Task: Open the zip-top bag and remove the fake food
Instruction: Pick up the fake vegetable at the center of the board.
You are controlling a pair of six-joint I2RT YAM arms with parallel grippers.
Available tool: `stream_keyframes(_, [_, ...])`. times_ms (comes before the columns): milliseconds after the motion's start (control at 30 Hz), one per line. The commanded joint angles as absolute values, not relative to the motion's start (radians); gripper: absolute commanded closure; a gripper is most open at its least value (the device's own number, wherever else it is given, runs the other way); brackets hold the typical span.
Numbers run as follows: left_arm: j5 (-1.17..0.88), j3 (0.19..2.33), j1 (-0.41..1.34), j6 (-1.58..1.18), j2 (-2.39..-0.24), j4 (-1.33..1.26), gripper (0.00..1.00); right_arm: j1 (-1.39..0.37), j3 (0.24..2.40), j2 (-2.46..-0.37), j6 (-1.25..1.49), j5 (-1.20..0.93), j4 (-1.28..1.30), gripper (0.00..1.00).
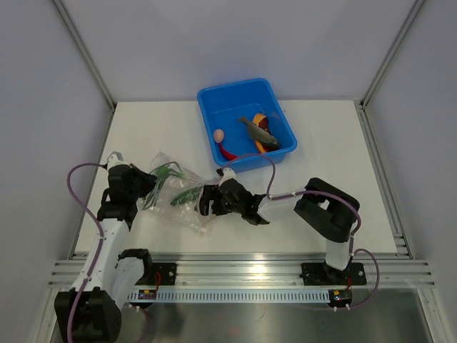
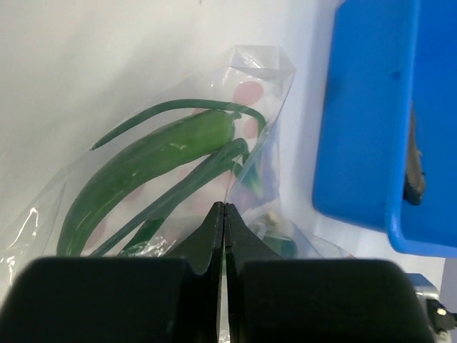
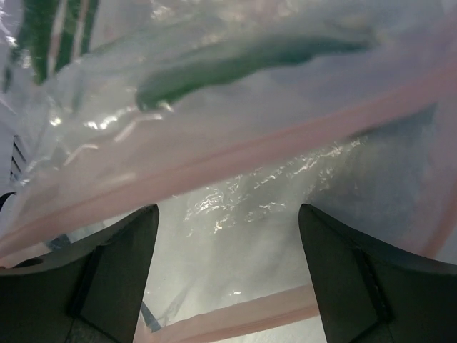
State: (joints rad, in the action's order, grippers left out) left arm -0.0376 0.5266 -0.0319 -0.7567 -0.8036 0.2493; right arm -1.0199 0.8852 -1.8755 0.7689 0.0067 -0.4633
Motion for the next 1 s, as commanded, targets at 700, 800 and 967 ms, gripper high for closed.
stream_keyframes(700, [-0.005,0.522,-0.029,-0.716,-0.868,0.219,1.00,-1.029,0.976,-1.809,0.899,0.256,-0.272,0.01])
stream_keyframes(800, [-0.005,0.523,-0.029,-0.713,-0.880,0.215,1.00,-1.029,0.979,-1.787,0.833,0.291,-0.218,0.01])
stream_keyframes(967, [-0.005,0.535,-0.029,-0.709,-0.917,0.213,1.00,-1.029,1.052,-1.799,0.580,0.273,-0.046,0.01])
